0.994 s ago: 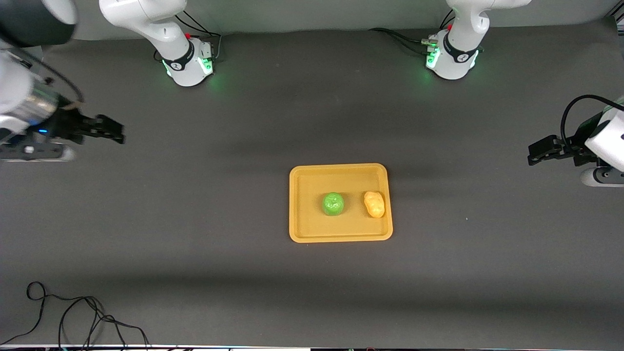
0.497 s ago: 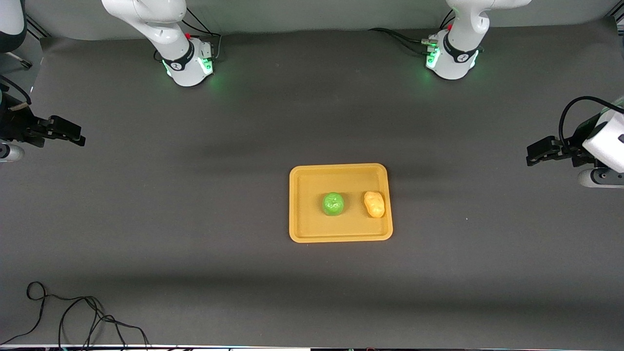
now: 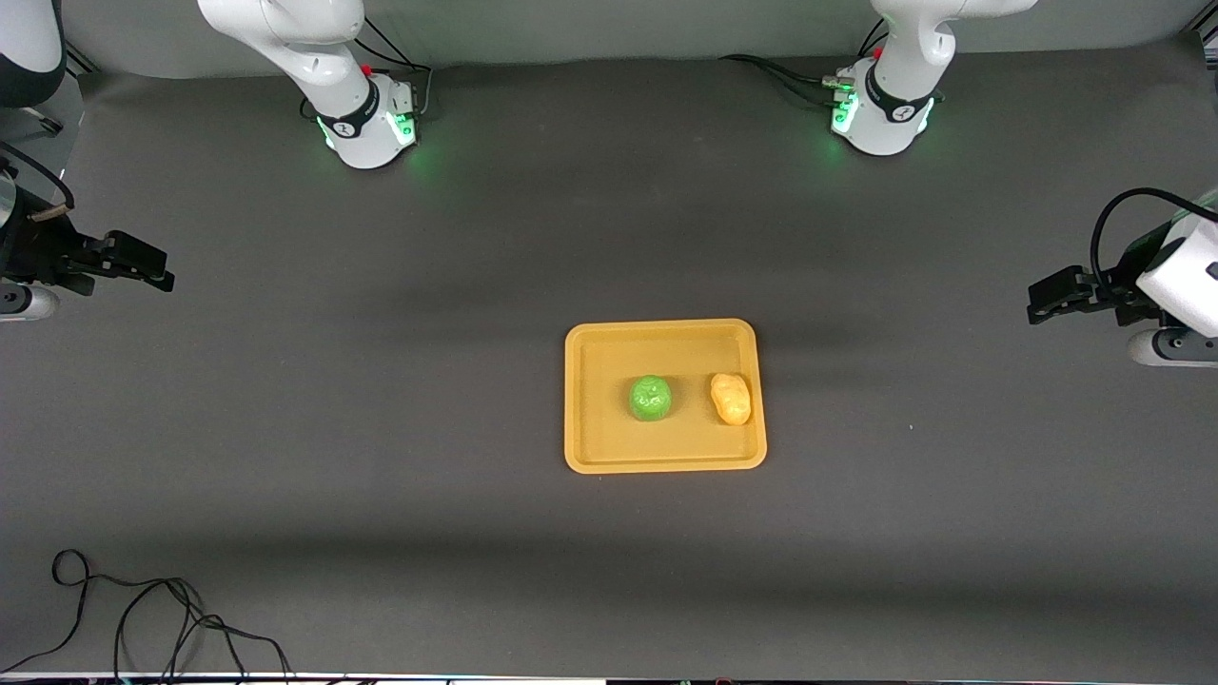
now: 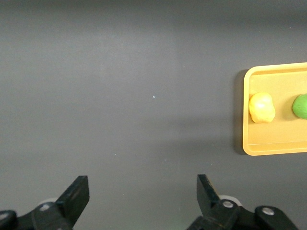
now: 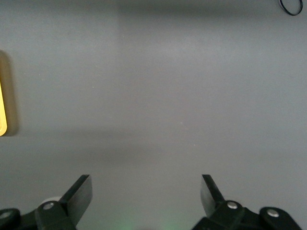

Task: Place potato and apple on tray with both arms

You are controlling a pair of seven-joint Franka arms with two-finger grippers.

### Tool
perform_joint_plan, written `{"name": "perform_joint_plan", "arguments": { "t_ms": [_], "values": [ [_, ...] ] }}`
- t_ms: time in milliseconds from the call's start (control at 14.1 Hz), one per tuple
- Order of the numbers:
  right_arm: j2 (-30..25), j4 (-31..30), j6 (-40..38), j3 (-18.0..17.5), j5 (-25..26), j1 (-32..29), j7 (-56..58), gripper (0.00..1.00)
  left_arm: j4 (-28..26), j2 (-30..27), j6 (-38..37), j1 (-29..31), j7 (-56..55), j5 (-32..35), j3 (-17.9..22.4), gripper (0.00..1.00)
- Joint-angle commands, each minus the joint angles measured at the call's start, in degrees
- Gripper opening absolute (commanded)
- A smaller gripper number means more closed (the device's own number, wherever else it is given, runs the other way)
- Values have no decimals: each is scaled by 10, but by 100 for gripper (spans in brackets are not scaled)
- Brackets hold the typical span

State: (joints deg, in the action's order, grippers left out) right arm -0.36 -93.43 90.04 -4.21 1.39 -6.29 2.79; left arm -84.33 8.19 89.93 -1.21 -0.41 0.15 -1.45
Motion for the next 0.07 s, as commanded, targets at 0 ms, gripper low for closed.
{"name": "perform_joint_plan", "arguments": {
  "t_ms": [0],
  "values": [
    [-4,-1,6,12,5,10,5,100,-11,-7,3,-7,7,-2,1,99]
  ]
}}
